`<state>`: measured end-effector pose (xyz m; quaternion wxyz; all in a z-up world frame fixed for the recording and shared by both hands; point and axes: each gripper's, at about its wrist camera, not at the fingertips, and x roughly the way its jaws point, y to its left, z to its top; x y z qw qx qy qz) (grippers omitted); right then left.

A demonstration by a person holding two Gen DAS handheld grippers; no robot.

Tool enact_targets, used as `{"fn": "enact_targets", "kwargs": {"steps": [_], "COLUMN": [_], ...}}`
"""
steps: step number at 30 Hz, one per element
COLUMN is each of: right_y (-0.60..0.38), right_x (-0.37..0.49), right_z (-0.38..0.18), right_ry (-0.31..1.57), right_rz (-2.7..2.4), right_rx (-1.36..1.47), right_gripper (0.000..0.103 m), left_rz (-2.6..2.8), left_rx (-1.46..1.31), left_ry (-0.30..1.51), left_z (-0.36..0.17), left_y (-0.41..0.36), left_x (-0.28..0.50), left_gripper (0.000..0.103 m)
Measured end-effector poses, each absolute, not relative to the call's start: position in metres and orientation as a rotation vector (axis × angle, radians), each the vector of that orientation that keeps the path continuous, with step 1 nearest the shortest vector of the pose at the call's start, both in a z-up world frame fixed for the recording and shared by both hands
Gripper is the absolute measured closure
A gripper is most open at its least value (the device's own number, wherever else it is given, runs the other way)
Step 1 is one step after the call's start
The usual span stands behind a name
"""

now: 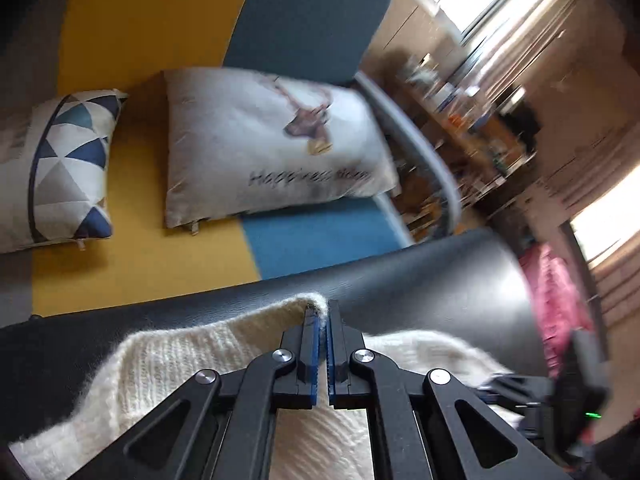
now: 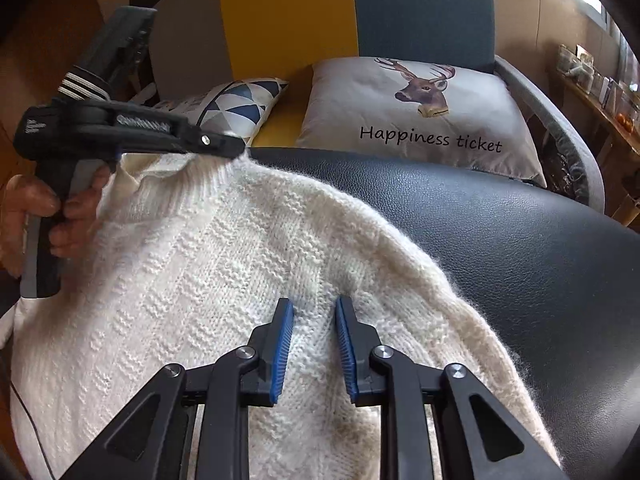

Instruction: Fold clothes

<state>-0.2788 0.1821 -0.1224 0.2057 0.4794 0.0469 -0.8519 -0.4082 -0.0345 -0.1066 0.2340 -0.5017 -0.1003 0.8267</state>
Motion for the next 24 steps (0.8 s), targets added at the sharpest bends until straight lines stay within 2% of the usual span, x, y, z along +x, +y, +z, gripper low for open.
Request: {"fn": "enact_targets", "kwargs": {"steps": [2, 7, 9, 13, 14, 19, 24], "right_y": [0.183, 0.184, 0.186, 0.193, 0.193, 0.146, 0.075], "right_x": [-0.278, -0.277, -0.278, -0.279, -0.28, -0.307, -0.351], "right_z": [-0.124, -0.124, -0.123, -0.106, -0.098, -0.073, -0.093], "right_ry": [0.124, 0.109, 0.087, -0.039, -0.106, -0.53, -0.63], "right_rz": [-2.379, -2.383, -2.377, -2.368, -2.342, -1.907, -1.767], "right_rx": [1.332, 1.329, 1.331, 1.331, 1.306, 1.252, 1.369], "right_gripper": [0.082, 0.082, 0.081, 0.08, 0.077, 0.074, 0.071], "left_rz": [2.288, 2.291, 2.286, 2.366, 2.405, 2.622, 2.707], "left_rx": [-1.409, -1.413, -1.404, -1.3, -1.286, -1.283, -1.307], "left_ry": [-0.22, -0.296, -0.381, -0.476, -0.459, -0.287, -0.19], "left_z": [-0.117, -0.109, -0.098, -0.07, -0.067, -0.068, -0.082], "left_y": [-0.028, -0.039, -0.052, -0.089, -0.097, -0.132, -0.149], "left_x": [-0.409, -0.403, -0.393, -0.344, -0.327, -0.248, -0.217], "left_gripper": [0.1, 0.099, 0.096, 0.08, 0.077, 0.076, 0.076]}}
